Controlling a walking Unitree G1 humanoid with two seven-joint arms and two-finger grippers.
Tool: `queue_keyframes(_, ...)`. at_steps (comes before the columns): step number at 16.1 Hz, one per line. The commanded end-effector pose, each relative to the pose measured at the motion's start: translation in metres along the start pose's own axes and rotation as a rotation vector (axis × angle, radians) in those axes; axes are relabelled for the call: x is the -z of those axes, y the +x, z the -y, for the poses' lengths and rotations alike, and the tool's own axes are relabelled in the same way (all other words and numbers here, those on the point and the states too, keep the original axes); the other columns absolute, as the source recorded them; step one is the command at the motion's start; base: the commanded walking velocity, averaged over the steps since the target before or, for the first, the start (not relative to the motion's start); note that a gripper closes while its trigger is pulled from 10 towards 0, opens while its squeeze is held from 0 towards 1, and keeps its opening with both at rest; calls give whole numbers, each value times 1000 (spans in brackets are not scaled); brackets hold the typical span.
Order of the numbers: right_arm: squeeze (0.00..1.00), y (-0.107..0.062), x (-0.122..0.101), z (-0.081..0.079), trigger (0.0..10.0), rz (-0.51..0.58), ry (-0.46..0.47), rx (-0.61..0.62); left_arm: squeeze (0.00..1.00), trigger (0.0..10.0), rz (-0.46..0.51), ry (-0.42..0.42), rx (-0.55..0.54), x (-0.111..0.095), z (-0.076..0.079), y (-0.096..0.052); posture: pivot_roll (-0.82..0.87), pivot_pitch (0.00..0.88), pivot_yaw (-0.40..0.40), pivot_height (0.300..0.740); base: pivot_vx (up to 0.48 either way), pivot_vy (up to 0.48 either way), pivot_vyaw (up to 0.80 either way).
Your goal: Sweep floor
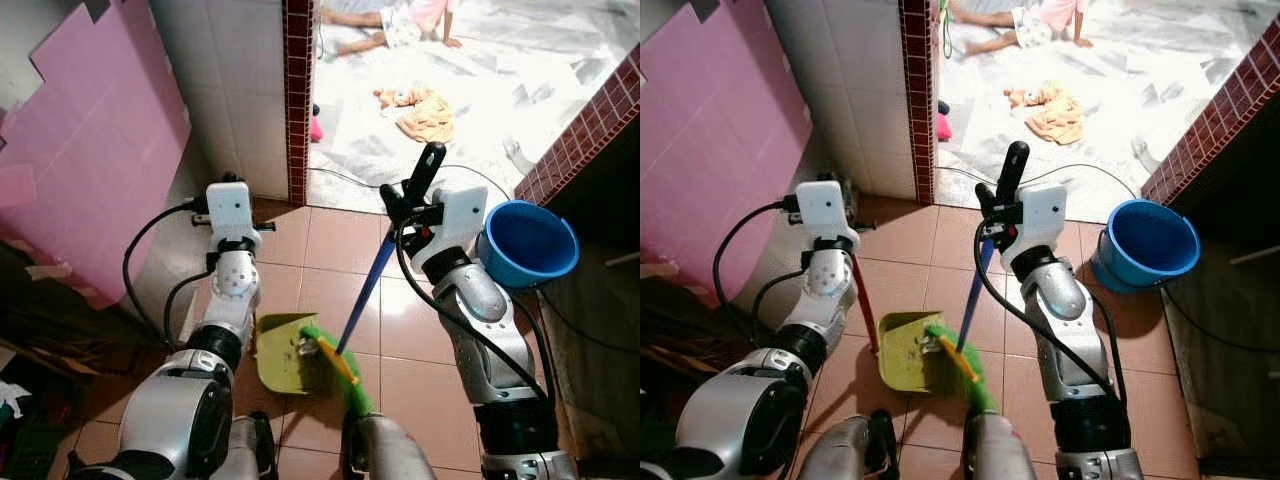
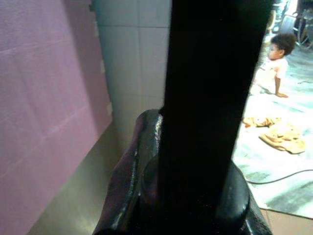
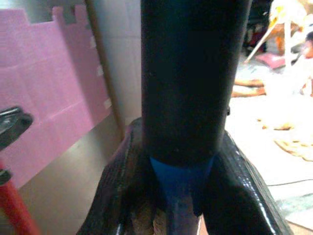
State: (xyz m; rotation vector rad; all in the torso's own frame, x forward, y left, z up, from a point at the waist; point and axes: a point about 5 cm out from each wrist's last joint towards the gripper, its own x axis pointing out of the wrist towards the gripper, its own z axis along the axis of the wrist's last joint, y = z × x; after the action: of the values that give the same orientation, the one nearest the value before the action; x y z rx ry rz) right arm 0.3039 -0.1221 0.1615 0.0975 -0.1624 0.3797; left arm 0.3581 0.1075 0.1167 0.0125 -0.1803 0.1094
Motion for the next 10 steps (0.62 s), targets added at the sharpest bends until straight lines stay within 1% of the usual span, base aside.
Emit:
queue_keyframes(1,0,4,-12,-4,10000,44,35,-37,0,10000,-56,-17,30,8,10,-5,-246,233,-19,740,0,0,0)
queue_keyframes(2,0,9,-16,-4,10000,46,64,-41,0,10000,-55,-10,42,8,11,-5,-246,217,-13,740,0,0,0)
queue_keyframes(3,0,12,-21,-4,10000,53,72,-53,0,10000,-49,-11,19,8,8,-5,-245,210,-13,740,0,0,0)
queue_keyframes(4,0,17,-24,-3,10000,57,76,-63,0,10000,-68,-22,13,8,7,-3,-240,198,-13,740,0,0,0)
queue_keyframes(5,0,20,-27,-1,10000,65,65,-62,0,10000,-99,-48,1,10,6,-2,-235,192,-11,740,0,0,0)
queue_keyframes(6,0,24,-33,3,10000,87,42,-50,0,10000,-131,-57,-8,11,5,0,-229,185,-11,740,0,0,0)
queue_keyframes(7,0,27,-38,8,10000,109,-4,-29,0,10000,-128,-57,8,10,5,1,-224,177,-11,740,0,0,0)
queue_keyframes(8,0,30,-51,19,10000,168,-202,49,0,10000,-148,-72,11,10,4,3,-216,166,-9,740,0,0,0)
queue_keyframes(9,0,33,-56,24,10000,194,-235,78,0,10000,-144,-96,20,8,4,5,-206,154,-7,740,0,0,0)
queue_keyframes(10,0,35,-60,32,10000,203,-226,130,0,10000,-133,-160,36,3,5,9,-188,139,-6,740,0,0,0)
